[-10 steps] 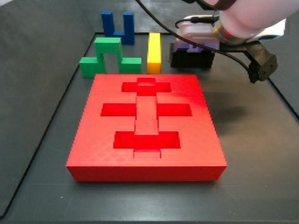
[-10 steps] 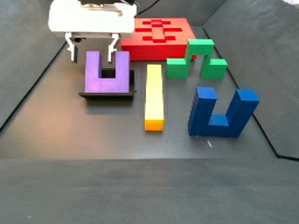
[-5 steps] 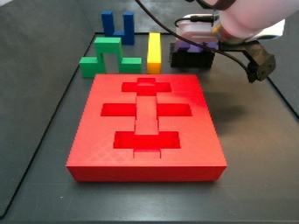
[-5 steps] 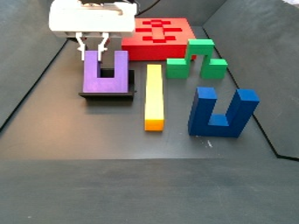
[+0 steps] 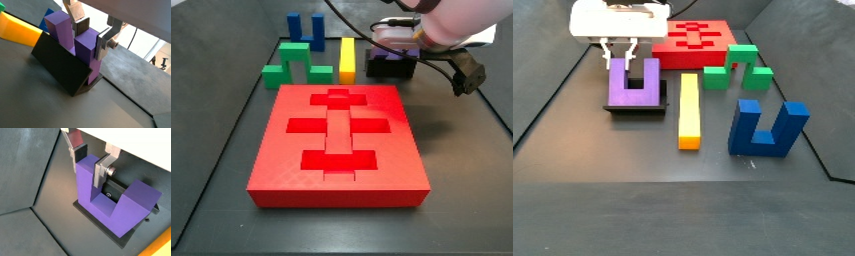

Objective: Pick up the purple object. Move up. Place the purple object on the fixture. Regrasp the purple object. Move to above the board. Insert the purple object.
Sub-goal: Regrasp the purple object.

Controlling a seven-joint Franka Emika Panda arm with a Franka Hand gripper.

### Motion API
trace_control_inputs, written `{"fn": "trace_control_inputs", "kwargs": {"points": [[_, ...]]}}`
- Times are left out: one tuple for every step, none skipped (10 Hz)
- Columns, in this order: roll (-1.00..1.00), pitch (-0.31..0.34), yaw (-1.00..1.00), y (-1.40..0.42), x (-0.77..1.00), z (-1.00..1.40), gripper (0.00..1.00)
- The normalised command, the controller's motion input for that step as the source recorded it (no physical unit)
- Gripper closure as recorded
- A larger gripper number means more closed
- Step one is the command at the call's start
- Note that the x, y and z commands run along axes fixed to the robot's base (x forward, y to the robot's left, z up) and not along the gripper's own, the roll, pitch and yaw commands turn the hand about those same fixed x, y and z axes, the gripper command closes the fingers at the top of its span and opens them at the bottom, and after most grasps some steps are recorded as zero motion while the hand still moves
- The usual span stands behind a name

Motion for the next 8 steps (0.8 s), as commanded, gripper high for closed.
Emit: {"fn": "trace_control_inputs", "kwargs": {"points": [[0.00, 0.000, 0.00, 0.00, 0.00, 0.00, 1.00], [0.00, 0.000, 0.00, 0.00, 0.00, 0.00, 1.00], [0.00, 0.000, 0.00, 0.00, 0.00, 0.00, 1.00], [0.00, 0.000, 0.00, 0.00, 0.00, 0.00, 1.00], [0.00, 0.000, 0.00, 0.00, 0.00, 0.00, 1.00], [0.00, 0.000, 0.00, 0.00, 0.00, 0.00, 1.00], [0.00, 0.000, 0.00, 0.00, 0.00, 0.00, 1.00], [0.00, 0.000, 0.00, 0.00, 0.00, 0.00, 1.00]]}}
